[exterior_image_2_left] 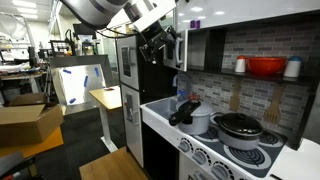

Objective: Remove the pot from the microwave and put it on the stovetop

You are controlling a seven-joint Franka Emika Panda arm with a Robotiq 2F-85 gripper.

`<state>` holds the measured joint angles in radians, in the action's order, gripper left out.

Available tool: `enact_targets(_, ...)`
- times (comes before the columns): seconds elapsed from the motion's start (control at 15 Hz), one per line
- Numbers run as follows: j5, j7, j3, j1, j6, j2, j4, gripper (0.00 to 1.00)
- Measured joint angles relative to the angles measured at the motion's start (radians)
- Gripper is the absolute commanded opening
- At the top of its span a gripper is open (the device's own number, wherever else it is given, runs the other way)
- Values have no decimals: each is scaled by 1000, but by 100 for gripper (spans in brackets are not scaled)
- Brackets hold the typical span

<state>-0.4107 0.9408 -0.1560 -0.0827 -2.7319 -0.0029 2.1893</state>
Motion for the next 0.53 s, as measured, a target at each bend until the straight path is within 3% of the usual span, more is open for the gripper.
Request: enact_targets(0.53, 68, 44, 38, 4, -98, 54, -43, 100)
